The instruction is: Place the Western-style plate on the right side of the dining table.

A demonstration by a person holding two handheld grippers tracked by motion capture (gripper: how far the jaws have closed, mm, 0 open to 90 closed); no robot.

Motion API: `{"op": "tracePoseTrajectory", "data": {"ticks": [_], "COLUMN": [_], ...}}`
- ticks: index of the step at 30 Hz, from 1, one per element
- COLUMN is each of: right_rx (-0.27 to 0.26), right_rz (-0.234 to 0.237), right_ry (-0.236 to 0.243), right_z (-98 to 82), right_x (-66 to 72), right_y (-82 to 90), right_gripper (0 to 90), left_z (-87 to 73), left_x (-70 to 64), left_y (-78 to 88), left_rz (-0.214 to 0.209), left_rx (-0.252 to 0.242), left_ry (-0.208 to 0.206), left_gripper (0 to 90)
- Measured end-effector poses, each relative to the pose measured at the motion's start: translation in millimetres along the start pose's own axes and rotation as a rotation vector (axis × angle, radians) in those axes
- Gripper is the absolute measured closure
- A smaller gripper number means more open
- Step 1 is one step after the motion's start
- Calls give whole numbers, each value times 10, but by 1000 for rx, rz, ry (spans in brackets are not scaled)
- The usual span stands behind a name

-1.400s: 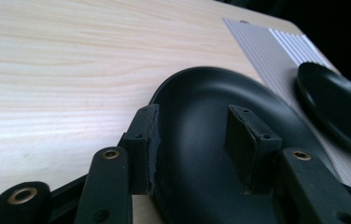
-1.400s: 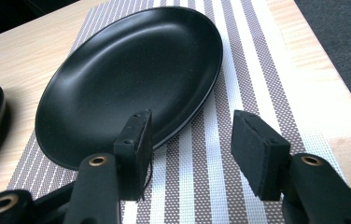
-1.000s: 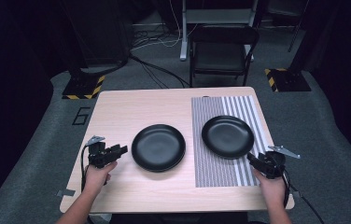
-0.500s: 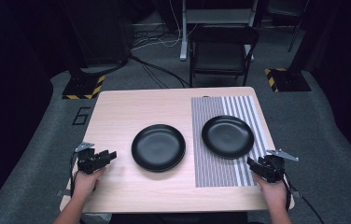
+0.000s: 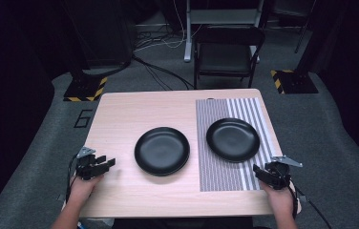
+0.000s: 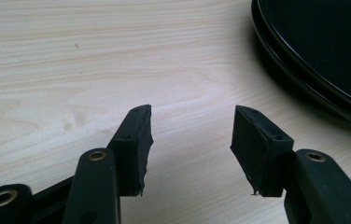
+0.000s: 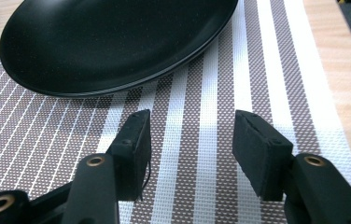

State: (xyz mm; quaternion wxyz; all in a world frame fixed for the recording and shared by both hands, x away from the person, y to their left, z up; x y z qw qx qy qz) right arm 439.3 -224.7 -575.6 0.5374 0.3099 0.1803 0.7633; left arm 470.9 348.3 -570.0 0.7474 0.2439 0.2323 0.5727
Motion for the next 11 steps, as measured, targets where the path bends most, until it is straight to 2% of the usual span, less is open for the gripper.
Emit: {"op": "tracePoseTrajectory", "data": {"ticks": [3, 7, 11], "right_rx": [10, 37, 42], "right_rz": [-12, -26, -29], "right_ry": [11, 52, 43], "right_z": [-21, -53, -67], "right_x": [4, 5, -13], "right_y": [-37, -73, -91], "right_gripper": [456, 413, 403], "left_z": [-13, -54, -84], "left_x": [-4, -16, -47], "left_y": [-21, -83, -111], "left_rz": [-15, 0, 7], "left_rx": [7, 20, 41], "left_ry": [8, -45, -77], "left_gripper": [458, 428, 424]}}
Point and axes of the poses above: each handheld gripper's, and its own axes: y roughly backward along the jaws, z roughly out of its top, x roughly to its left, the point moved 10 cm from there along -y, roughly forward along the jaws, and after that the axes turned 10 degrees about z, right-handed, at the moved point
